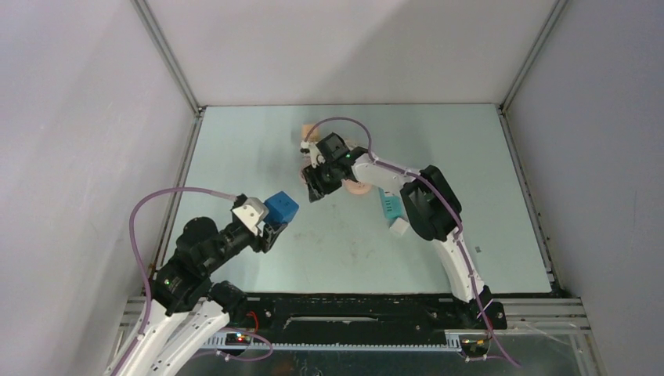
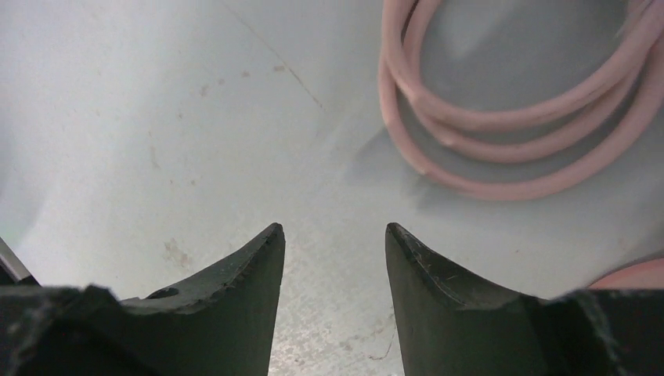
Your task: Insert the plug
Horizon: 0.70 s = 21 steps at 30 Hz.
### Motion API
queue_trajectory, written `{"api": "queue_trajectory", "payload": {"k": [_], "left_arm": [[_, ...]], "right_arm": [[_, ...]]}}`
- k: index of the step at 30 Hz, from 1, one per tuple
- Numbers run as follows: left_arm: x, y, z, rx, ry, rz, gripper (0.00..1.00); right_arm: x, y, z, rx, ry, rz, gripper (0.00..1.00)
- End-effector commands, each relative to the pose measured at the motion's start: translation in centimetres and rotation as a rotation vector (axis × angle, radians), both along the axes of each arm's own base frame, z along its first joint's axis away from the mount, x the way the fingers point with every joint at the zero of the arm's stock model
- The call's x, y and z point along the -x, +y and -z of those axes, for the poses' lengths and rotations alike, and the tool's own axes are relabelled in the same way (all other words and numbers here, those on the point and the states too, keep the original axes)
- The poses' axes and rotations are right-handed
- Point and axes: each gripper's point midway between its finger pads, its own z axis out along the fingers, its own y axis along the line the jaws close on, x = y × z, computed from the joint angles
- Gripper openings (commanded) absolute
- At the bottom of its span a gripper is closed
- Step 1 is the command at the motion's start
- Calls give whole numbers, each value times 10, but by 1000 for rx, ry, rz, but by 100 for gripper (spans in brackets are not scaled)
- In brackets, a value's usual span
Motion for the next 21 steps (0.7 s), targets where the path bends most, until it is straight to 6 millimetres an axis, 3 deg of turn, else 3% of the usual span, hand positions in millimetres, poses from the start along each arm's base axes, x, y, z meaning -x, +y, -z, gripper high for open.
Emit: {"api": "queue_trajectory", "payload": {"k": [1,6,13,16,21], "left_arm": [[-2,3,-27,50,-74,-23,0],[-1,2,-23,55,-58,-21,0],[2,4,-18,62,-56,-22,0],[4,5,-23,71,-64,-24,0],[4,5,-32,90,-74,-29,0]], "right_arm": [[-42,24,-57,-113,-161,23,53],[-60,45,-49,-133,-143,20,54],[-68,51,-22,-117,-88,47,55],[-54,50,-8,-110,-23,18,55],[-19,53,-5,-98,22,-50,55]]}}
